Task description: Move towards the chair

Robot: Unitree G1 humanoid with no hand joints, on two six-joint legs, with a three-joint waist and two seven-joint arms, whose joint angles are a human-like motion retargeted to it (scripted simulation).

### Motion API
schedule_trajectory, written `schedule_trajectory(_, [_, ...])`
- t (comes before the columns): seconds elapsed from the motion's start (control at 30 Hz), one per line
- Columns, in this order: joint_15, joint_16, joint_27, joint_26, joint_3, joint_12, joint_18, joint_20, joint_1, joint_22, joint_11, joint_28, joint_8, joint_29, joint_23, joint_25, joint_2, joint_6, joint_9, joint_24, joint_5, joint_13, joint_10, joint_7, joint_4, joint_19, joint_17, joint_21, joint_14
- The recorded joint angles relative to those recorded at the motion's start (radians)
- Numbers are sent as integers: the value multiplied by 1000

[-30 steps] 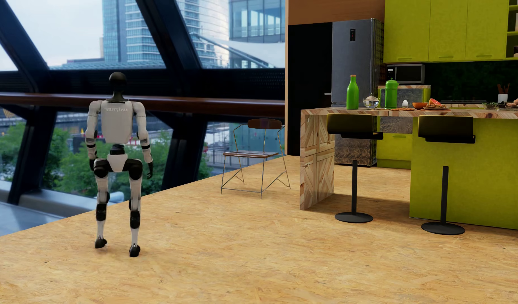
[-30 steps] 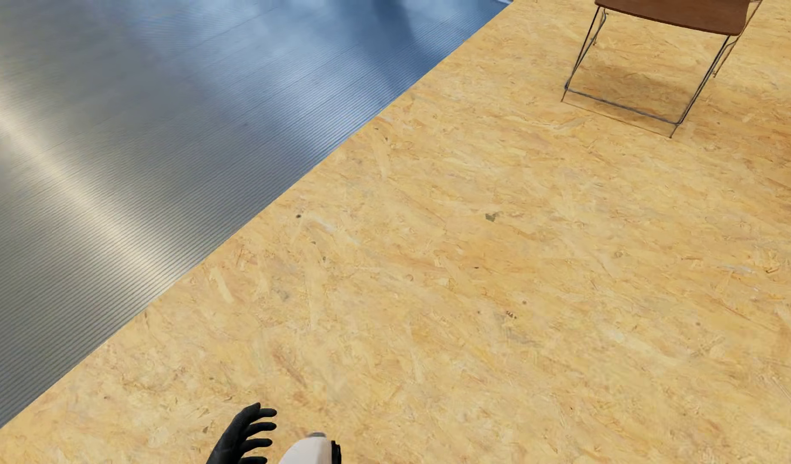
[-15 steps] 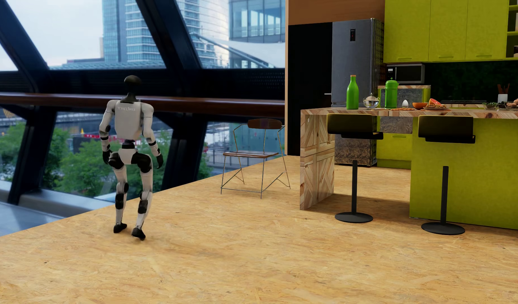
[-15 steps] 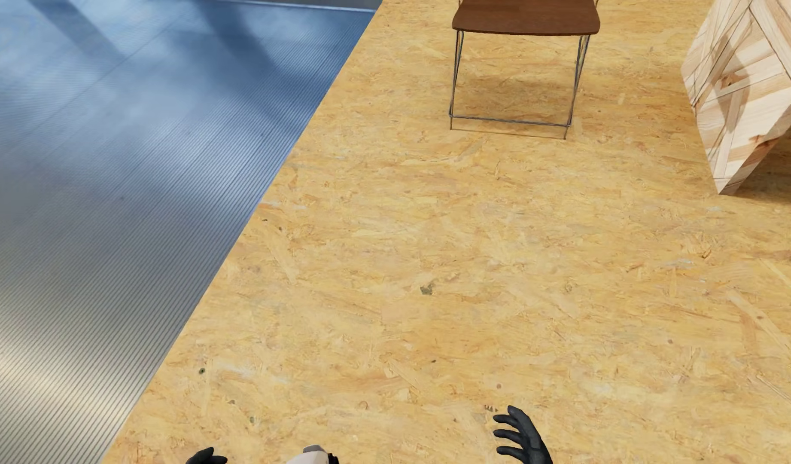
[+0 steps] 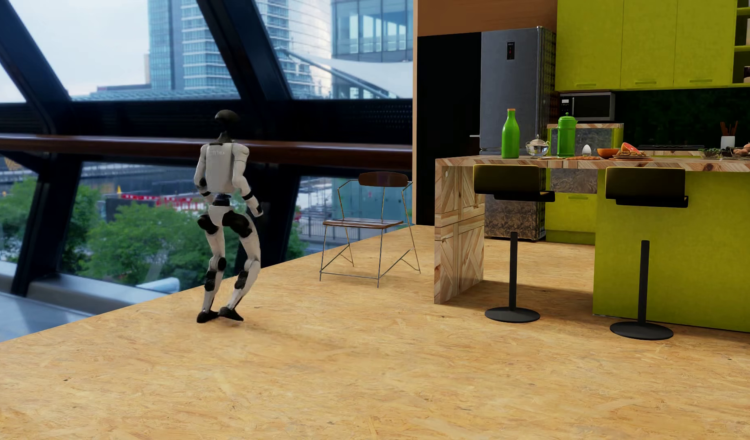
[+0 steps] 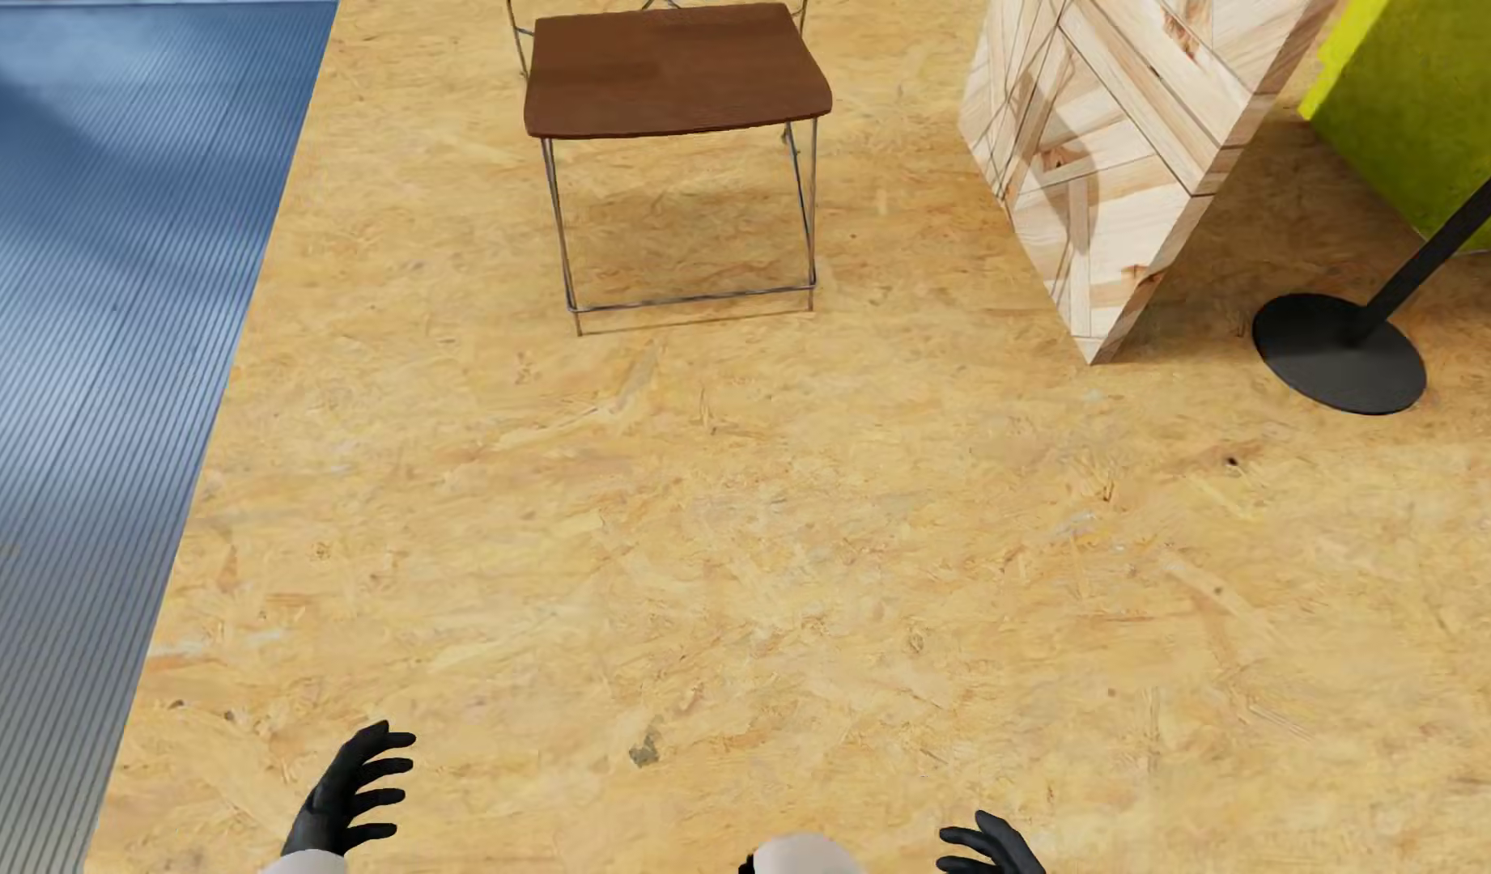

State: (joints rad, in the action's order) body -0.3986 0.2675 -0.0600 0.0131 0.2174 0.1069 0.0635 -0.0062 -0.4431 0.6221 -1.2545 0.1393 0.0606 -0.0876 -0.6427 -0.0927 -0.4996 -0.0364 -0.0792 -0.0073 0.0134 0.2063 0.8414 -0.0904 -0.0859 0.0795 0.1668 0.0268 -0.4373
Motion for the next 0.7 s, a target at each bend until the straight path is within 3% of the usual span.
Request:
schedule_trajectory(0.07, [-76, -90, -56, -17, 92, -107, 16, -73, 90, -83, 201, 80, 23, 6, 56, 55, -72, -50, 17, -53, 27, 98, 18, -37, -31, -6, 9, -28, -37])
schedule_trajectory(0.1, [-38, -144, -62, -66, 84, -159, 34, -104, 39, -8, 333, 75, -3, 41, -64, 86, -37, -69, 37, -52, 44, 114, 172, 24, -13, -42, 5, 40, 26])
schedule_trajectory(0.13, [-70, -165, -84, -92, 51, -159, 46, -126, -7, 21, 320, 45, 13, 71, -139, 113, 7, -58, 19, -41, 23, 89, 239, 91, -11, -35, -8, 130, 70])
schedule_trajectory(0.17, [-54, -127, -134, -90, -13, -127, 47, -116, -61, 13, 248, -9, 33, 86, -77, 152, 12, -32, -18, -16, 10, 85, 190, 115, -16, -17, 26, 165, 58])
schedule_trajectory(0.23, [217, -64, -184, -65, -90, -34, 0, -13, -84, 81, -19, -95, 16, 108, 49, 222, -89, 7, -62, 65, 4, 20, 53, 89, -20, -108, -6, 58, 79])
schedule_trajectory(0.27, [327, -40, -176, -7, -123, 22, 17, -4, -69, 28, -63, -110, -13, 110, 72, 248, -107, 9, -57, 107, -9, -7, 67, 86, -17, -151, -22, 65, 92])
schedule_trajectory(0.3, [218, -42, -137, 40, -165, 50, 51, 15, -65, -12, 28, -115, -26, 90, 73, 261, -90, 7, -50, 141, -1, -6, 115, 86, -10, -80, -24, 26, 134])
schedule_trajectory(0.33, [91, -61, -88, 84, -195, 47, 75, 8, -90, -26, 204, -113, -37, 69, 58, 279, -75, -4, -36, 169, 26, 0, 198, 75, 3, 52, -10, 16, 207])
schedule_trajectory(0.37, [13, -119, -30, 101, -215, 30, 83, 7, -161, 8, 354, -101, -32, 60, -16, 297, -29, 11, -8, 185, 44, -2, 338, 72, -1, -52, 28, 67, 324])
schedule_trajectory(0.43, [-14, -106, 45, 73, -222, 34, 62, -22, -190, -26, 366, -96, -32, 67, -10, 254, 33, 73, -1, 128, 20, -33, 260, 116, 28, -48, 20, 76, 125])
schedule_trajectory(0.47, [-6, -93, 80, 11, -223, 19, 43, 12, -191, 8, 325, -101, -32, 76, 34, 212, 40, 103, -3, 80, 11, -15, 168, 120, 38, -49, -2, 80, 98])
schedule_trajectory(0.5, [34, -65, 105, -41, -202, 12, 16, 14, -183, 14, 233, -102, -8, 68, 92, 171, 14, 143, -3, 42, -4, 14, 35, 87, 5, -66, -7, 86, 140])
schedule_trajectory(0.53, [88, -32, 123, -104, -171, 10, -16, 15, -150, 53, 115, -97, -16, 44, 110, 134, -36, 148, 7, 15, -17, 32, -80, 66, -13, -66, -22, 58, 306])
schedule_trajectory(0.57, [79, -29, 125, -121, -152, 17, -12, -23, -140, 15, 104, -75, -33, 14, 67, 109, -41, 122, 22, -3, -12, 28, -78, 57, -6, -91, 1, 64, 294])
schedule_trajectory(0.6, [-49, -70, 105, -113, -154, 14, -7, -37, -141, -22, 225, -50, -51, -9, 7, 100, 21, 91, 51, -9, 3, 36, -82, 56, 9, -119, 19, 47, 288])
schedule_trajectory(0.63, [-107, -111, 63, -99, -162, 1, -1, -48, -140, -28, 302, -31, -43, -20, -29, 103, 74, 75, 65, -7, 10, 44, -65, 74, 28, -60, 42, 27, 252])
schedule_trajectory(0.7, [-94, -98, -45, -67, -199, 49, 15, -38, -159, -43, 353, -41, -41, 23, -9, 122, 114, 70, 72, 23, -7, 42, 101, 103, 45, -60, 27, 11, 60])
